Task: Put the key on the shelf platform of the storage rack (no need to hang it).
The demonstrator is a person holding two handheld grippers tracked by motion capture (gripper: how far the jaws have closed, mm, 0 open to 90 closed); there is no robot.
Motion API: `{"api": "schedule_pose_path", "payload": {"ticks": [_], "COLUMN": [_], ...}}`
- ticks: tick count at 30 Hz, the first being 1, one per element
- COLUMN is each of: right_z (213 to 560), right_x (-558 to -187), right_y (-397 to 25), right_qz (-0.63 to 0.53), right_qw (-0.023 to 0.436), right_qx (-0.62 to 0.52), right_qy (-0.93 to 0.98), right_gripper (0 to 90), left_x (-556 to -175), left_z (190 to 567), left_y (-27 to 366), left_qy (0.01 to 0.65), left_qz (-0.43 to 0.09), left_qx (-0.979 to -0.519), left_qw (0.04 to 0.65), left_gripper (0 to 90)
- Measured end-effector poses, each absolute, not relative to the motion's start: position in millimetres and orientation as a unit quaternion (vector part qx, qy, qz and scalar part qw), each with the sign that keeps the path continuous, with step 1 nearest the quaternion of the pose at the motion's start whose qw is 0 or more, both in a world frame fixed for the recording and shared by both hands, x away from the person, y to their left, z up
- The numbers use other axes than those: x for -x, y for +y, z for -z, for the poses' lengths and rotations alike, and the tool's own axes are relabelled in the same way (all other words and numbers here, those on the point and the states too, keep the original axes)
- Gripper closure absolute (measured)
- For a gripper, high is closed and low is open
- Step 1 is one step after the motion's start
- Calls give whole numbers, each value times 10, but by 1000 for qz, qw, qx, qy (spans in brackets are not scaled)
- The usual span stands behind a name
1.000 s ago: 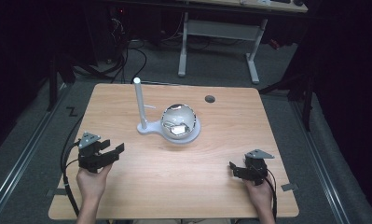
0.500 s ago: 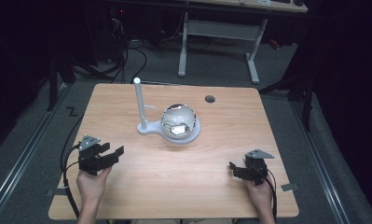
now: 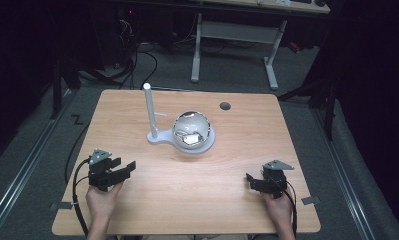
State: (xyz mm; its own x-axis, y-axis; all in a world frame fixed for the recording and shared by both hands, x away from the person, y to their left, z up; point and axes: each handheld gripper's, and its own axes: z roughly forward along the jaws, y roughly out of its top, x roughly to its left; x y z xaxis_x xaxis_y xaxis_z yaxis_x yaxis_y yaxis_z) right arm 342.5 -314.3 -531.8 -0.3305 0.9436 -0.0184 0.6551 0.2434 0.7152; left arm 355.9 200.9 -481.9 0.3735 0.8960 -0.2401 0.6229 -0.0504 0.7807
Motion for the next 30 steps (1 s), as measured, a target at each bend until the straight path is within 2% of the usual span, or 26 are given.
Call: {"api": "schedule_pose_path", "payload": {"ticks": [11, 30], "right_z": [5318, 5318], "right_x": [-3425, -3423], "right_y": [-3143, -3142], "right_qz": [-312, -311], "right_qw": [232, 232], "right_qx": [-530, -531], "right_qy": [754, 753], "right_gripper": [236, 236], "left_x": [-3558, -3569], "left_z": [4951, 5126], "left_y": [1958, 1742], "left_qy": [541, 527], "left_qz": [-143, -152], "left_qx": [-710, -741], "left_qw": [427, 387], "left_gripper": [382, 382]}}
